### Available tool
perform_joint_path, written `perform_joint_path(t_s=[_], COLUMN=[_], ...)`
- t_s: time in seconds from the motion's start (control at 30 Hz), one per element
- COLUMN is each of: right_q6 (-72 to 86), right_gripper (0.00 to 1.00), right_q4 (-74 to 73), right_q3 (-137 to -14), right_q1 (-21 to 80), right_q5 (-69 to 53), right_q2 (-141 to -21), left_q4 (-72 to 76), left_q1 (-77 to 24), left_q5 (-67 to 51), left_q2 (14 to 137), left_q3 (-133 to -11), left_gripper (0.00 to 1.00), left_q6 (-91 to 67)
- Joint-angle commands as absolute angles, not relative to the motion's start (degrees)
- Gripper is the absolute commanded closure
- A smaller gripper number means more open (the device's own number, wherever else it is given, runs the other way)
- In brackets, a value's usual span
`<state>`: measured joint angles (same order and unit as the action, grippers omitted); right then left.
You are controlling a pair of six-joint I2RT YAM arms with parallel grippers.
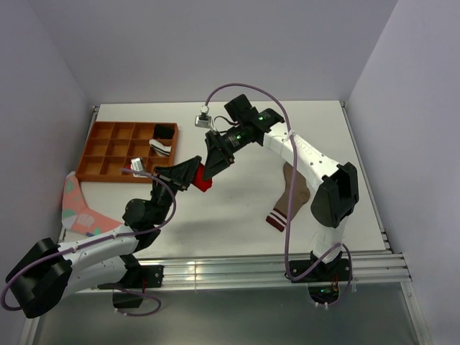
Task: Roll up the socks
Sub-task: Pick up the sock at the center of the board.
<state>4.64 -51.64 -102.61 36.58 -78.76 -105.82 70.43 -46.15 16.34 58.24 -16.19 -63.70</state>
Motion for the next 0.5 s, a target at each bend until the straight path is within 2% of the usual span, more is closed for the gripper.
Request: perform_joint_path(t_s=[0.0,0.2,0.3,0.4,0.43,0.47], right_q6=[6.15,2.82,2.20,2.37,2.37,2.37], right_gripper=[0.20,0.24,0.39,0.61,0.75,0.81], right_q4=[-49.66,-52.73,-53.09,-53.17,-53.17,-53.35], right_q3=[-102.04,-101.95,-102.04,-102.65,-103.09,-103.27], right_q1=[37.09,38.41,39.11,39.20,39.29,39.29], right_q5=[-80.77,-75.07,-73.13,-71.20,-70.93,-70.67], right_q2=[-102.22,-101.87,-101.69,-101.60,-101.69,-101.78], left_q4=[71.19,70.32,70.13,70.23,70.14,70.14], left_q1=[-45.88,-45.97,-45.88,-45.88,-45.97,-45.88], left_q5=[16.00,15.82,15.64,15.56,15.56,15.56], left_q2=[58.45,58.89,59.15,58.98,58.97,58.80], left_q3=[-17.05,-18.02,-18.19,-17.84,-17.67,-17.40], left_gripper=[1.00,1.00,1.00,1.00,1.00,1.00], left_q6=[-62.93,-62.58,-62.58,-63.02,-63.10,-63.19])
